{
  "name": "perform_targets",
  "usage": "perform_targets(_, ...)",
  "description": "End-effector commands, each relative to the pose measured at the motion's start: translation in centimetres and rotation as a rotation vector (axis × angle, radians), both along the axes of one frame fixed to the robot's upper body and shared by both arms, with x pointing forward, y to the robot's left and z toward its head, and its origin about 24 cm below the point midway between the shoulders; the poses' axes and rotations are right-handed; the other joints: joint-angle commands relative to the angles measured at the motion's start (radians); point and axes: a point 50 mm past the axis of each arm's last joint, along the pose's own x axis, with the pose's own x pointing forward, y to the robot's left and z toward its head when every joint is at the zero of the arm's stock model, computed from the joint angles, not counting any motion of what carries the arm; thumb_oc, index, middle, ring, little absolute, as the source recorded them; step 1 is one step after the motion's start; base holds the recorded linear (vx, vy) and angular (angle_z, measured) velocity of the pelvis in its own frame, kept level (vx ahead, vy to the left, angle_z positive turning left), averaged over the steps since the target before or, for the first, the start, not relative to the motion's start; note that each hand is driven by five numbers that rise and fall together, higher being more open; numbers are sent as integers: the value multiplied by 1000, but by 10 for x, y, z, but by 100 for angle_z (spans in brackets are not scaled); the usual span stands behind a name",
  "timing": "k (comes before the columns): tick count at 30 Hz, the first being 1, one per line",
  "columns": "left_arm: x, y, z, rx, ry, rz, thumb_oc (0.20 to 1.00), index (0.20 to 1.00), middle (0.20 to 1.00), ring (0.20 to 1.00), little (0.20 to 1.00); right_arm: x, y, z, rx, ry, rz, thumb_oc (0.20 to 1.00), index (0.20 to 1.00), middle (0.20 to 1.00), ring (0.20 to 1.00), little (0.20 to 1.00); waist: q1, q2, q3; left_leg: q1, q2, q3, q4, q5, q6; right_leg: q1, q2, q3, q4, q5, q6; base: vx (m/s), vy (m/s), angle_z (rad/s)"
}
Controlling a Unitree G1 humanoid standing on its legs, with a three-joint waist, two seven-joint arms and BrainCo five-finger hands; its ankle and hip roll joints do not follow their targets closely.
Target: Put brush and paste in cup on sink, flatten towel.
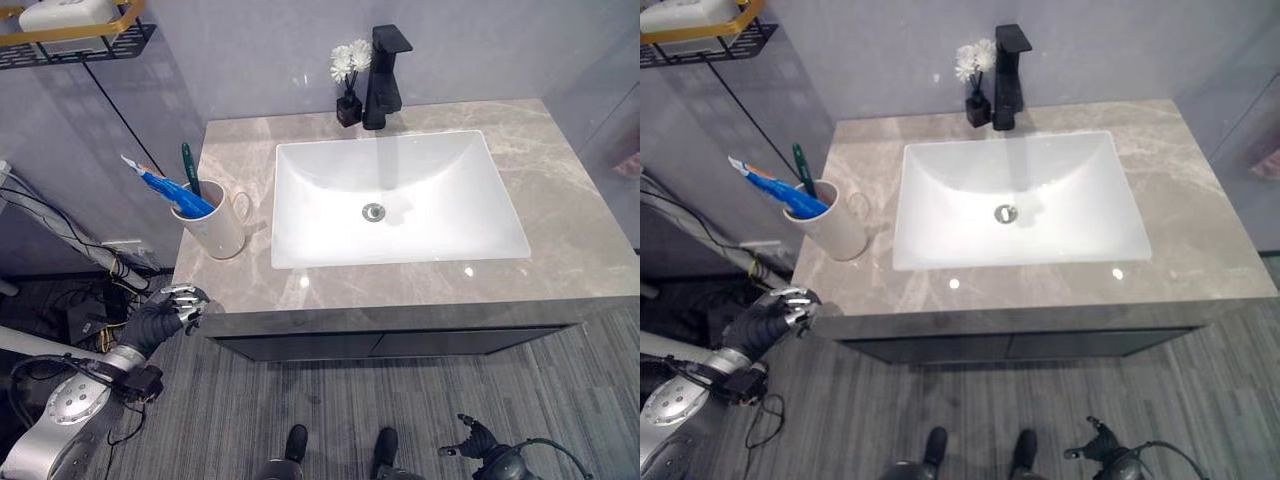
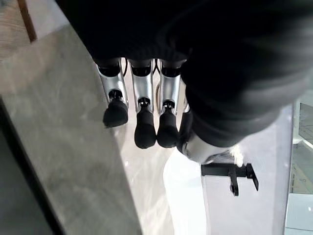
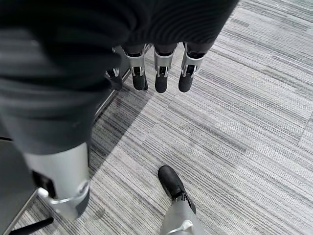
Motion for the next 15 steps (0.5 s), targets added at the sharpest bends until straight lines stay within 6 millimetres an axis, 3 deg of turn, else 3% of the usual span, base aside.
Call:
perform_targets(1, 4, -4, 9, -41, -41, -17, 200, 200, 200, 200, 200, 4, 0, 4, -20, -8, 81, 1000, 1000, 1000, 1000, 1000, -12, -35, -28, -56, 4, -64, -15, 37, 10, 62, -31, -1, 7, -81, 62, 57, -14, -7)
perform_targets(15, 16, -4, 17, -52, -125, 39, 200, 200, 200, 200, 200, -9, 7, -4, 11, 19, 43, 1000, 1000, 1000, 1000, 1000, -26, -57, -46, -41, 21, -42, -15, 26, 5, 63, -19, 20, 7, -87, 58, 34, -13, -5)
